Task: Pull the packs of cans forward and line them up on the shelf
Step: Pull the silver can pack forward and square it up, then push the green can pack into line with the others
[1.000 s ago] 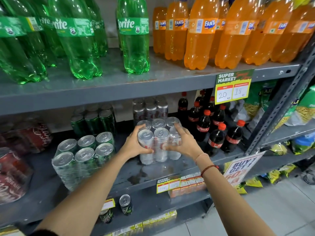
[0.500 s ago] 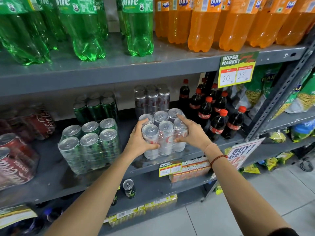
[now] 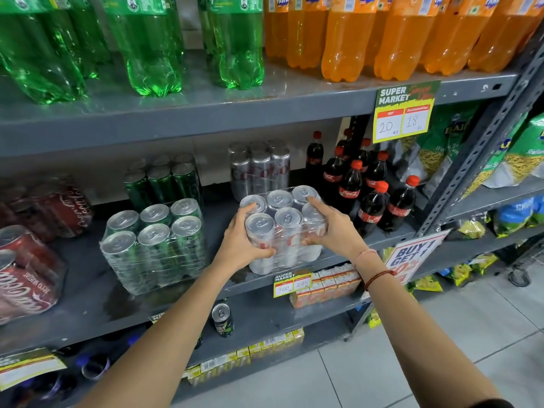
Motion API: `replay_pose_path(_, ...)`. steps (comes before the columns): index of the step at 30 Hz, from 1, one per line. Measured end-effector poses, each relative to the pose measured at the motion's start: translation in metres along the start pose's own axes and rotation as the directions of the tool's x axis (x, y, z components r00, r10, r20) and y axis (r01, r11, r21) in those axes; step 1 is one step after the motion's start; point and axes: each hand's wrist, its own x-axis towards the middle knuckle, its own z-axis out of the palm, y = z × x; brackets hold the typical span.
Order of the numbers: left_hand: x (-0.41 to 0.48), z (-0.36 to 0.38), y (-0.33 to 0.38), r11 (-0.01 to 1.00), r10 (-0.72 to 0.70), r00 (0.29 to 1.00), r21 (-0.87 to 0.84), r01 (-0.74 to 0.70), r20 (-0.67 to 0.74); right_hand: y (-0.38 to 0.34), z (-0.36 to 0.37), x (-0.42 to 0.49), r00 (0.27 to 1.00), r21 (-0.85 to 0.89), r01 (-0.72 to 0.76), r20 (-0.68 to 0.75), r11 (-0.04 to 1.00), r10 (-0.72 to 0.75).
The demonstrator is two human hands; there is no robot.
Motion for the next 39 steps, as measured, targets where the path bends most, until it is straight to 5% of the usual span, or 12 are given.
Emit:
replay_pose_path(12,-0.008,-0.010,0.004,0.999,0.015,0.999,0.039,-0.017,0.049,-0.005,-0.004,0.000,0.996,0.016,-0.025,0.086,1.000,0.023)
replay_pose_path(18,-0.033,-0.074,0.016,0.981,0.178,0.951,0.119,-0.152,-0.251,-0.066,0.001,-0.003,0.984,0.047,0.080,-0.162,0.996,-0.071)
replay_pose_path(23,-0.035,-0.156,-0.021,0.959,0.031,0.951,0.277,0.058,-0.306,-0.141,0.056,0.015,0.961,0.020,0.274,0.025,0.961,-0.275)
replay_pose_path(28,-0.037,-0.202,-0.072,0.903,-0.327,0.932,0.238,0.357,-0.158,-0.175,0.129,0.044,0.901,0.067,0.191,0.383,0.979,-0.201)
replay_pose_path(31,-0.045,-0.204,-0.085,0.937,-0.323,0.946,0.126,0.325,-0.035,-0.179,0.151,0.053,0.905,0.037,0.121,0.407,0.992,-0.126)
replay_pose_path(39,-0.056,-0.203,-0.084,0.946,-0.295,0.955,0.134,0.295,-0.027,-0.177,0.154,0.049,0.921,0.032,0.106,0.372,0.994,-0.110)
